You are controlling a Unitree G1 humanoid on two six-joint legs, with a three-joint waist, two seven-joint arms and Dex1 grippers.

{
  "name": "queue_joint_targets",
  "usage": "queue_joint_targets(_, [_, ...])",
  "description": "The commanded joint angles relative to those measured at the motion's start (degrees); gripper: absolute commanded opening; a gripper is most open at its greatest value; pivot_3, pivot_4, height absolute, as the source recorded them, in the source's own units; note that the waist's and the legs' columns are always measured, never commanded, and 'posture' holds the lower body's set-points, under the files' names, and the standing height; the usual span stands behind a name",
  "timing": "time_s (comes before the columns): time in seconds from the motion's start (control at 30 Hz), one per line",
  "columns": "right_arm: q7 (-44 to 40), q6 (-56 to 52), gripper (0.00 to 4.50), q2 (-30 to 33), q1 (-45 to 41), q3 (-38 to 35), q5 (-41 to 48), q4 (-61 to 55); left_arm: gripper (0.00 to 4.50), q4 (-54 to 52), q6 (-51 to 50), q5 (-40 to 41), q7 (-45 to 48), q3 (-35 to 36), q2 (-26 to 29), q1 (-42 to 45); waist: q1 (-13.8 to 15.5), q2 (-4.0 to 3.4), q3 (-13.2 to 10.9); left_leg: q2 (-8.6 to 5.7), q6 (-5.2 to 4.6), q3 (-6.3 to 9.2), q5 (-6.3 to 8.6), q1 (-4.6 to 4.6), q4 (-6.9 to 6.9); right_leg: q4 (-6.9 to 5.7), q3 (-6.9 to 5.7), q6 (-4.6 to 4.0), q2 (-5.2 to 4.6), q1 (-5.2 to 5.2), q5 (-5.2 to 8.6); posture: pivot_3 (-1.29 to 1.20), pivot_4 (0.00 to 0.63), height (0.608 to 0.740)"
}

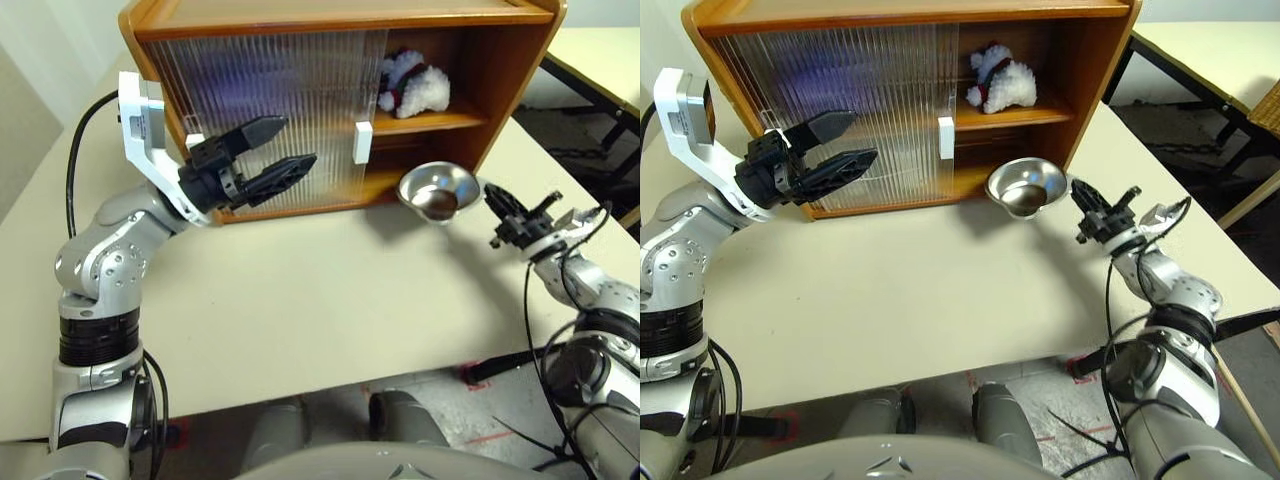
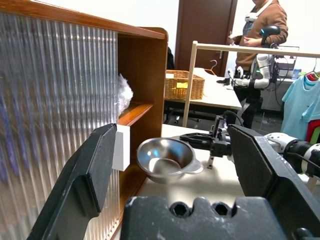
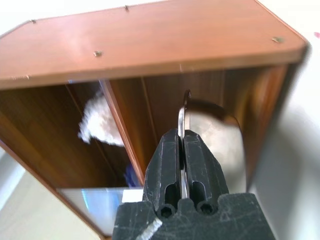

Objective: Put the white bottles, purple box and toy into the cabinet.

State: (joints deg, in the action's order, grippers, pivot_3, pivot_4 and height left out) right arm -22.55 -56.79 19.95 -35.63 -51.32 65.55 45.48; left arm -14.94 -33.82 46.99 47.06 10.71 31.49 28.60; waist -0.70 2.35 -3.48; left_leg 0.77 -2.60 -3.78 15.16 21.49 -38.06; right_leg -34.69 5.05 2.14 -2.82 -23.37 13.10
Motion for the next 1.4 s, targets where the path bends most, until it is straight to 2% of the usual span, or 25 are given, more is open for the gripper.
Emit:
queue_joint_targets(0.03, [-1.07, 4.65, 0.02, -1.70, -2.26, 1.45, -1.53, 2.48, 4.50, -0.87, -0.12, -0.09, -0.36, 0.19, 0.54, 0.20, -0.05, 0.00, 0.00, 0.00, 0.00, 0.00, 0.00, 0.00, 0.00, -0.03, 0.00, -0.01, 0.00, 0.00, -0.01, 0.12, 0.001, 0.740])
queue_joint_targets(0.47, [-4.23, 22.32, 0.02, -6.39, -12.12, 4.49, -8.17, 15.76, 4.50, -2.63, -0.82, 0.72, -1.88, 1.30, 1.88, -0.76, 0.27, -0.02, 0.01, 0.00, 0.02, 0.06, 0.01, -0.02, 0.01, -0.25, -0.08, -0.12, -0.02, -0.07, -0.09, 0.17, 0.011, 0.740])
queue_joint_targets(0.87, [-3.45, 37.69, 0.02, -9.06, -17.64, 2.72, -10.74, 25.01, 4.50, -5.60, -2.12, 1.61, -4.05, 3.28, 2.99, -2.41, 0.56, -0.02, 0.01, 0.01, 0.06, 0.09, 0.02, -0.04, 0.02, -0.32, -0.10, -0.18, -0.02, -0.08, -0.12, 0.24, 0.013, 0.740])
queue_joint_targets(1.4, [-2.88, 50.22, 0.02, -10.44, -22.06, 2.25, -13.43, 28.89, 4.50, -10.29, -3.94, 4.30, -7.78, 6.92, 5.88, -5.96, 4.43, -0.02, 0.01, 0.02, 0.14, 0.13, 0.04, -0.05, 0.02, -0.58, -0.19, -0.24, -0.05, -0.11, -0.12, 0.31, 0.005, 0.740])
